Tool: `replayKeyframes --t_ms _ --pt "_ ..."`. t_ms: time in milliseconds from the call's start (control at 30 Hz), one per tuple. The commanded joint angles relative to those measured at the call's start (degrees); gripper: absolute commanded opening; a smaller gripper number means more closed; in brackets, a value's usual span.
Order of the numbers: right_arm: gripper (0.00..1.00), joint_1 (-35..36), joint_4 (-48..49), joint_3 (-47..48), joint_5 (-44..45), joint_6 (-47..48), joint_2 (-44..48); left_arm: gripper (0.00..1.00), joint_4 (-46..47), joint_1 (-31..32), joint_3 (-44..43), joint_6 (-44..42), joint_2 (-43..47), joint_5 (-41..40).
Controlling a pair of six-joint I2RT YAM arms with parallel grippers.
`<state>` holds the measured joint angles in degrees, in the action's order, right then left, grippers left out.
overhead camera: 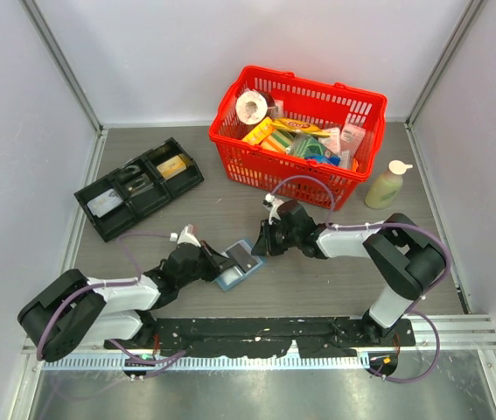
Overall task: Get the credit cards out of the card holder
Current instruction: Remove the credit card from the card holder.
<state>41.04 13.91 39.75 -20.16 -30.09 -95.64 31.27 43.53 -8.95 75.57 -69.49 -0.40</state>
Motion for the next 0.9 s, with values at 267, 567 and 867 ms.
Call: replayKeyframes --t_ms 267,567,867 --pt "0.2 0.5 1.9 1.1 -3.1 -2.4 5.4 0.0 -5.7 0.3 0.4 0.0 1.9 -1.9" --pt "0.22 2.3 11.0 2.7 -8.4 -6.5 0.3 0.0 -5.8 0.3 0.6 0.0 2.6 -2.2" --pt "0.22 2.3 12.7 -1.6 -4.7 -7.6 -3.2 0.0 -7.7 0.3 3.3 1.5 6.9 -4.4"
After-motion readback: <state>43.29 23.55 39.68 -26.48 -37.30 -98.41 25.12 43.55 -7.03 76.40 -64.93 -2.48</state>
